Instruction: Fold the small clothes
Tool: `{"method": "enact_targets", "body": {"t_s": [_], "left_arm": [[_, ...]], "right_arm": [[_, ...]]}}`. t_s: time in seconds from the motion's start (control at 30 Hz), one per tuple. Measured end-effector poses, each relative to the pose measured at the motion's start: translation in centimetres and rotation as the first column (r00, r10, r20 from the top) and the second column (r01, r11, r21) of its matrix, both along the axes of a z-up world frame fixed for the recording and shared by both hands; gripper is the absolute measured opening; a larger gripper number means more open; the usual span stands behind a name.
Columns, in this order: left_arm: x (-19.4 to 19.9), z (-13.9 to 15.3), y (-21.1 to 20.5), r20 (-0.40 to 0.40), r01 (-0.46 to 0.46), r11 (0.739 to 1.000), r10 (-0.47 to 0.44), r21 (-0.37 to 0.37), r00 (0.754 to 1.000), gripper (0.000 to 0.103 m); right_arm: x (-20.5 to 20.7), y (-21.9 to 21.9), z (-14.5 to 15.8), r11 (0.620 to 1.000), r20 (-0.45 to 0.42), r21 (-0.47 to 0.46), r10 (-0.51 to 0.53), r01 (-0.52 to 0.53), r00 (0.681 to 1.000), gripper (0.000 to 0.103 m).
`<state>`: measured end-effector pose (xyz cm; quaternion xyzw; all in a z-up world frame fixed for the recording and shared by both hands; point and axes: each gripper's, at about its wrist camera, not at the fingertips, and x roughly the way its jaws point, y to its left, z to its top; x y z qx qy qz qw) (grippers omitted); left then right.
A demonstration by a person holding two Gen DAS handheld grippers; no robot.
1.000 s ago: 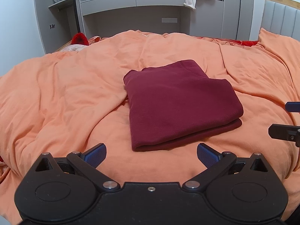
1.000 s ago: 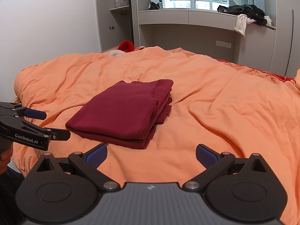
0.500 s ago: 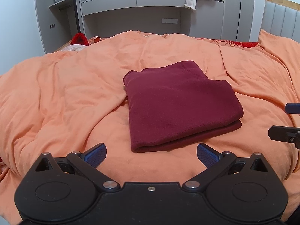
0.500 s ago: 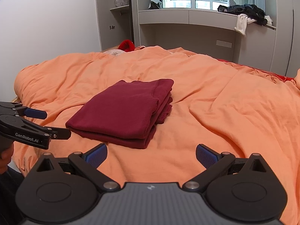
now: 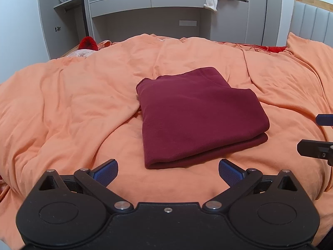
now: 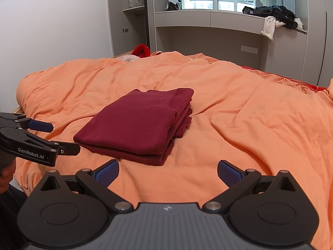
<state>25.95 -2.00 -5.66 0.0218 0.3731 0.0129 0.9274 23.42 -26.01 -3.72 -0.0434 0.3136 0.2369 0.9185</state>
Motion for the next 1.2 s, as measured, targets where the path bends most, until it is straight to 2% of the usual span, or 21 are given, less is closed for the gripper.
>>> {"method": "enact_targets", "body": {"t_s": [0.2, 1.07, 1.2], "left_arm": [[0.02, -0.09, -0.36, -0.002, -0.005, 1.0, 0.005, 0.025, 1.0, 0.103], [-0.05, -0.14, -0.35, 0.002, 0.008, 1.0, -0.008, 0.022, 1.0, 0.103], [-0.11, -0.09, -0.22, 0.007, 0.014, 1.0, -0.014, 0.004, 1.0, 0.103]], "right_arm": [[0.0, 0.0, 0.02, 1.0, 0.0, 0.0, 0.001, -0.001, 1.0, 0.103], [-0.08, -0.1, 0.09, 1.0, 0.004, 0.002, 0.003, -0.003, 1.0, 0.103], [-0.06, -0.09, 0.05, 1.0, 0.001, 0.003, 0.001, -0.001, 1.0, 0.103]]}}
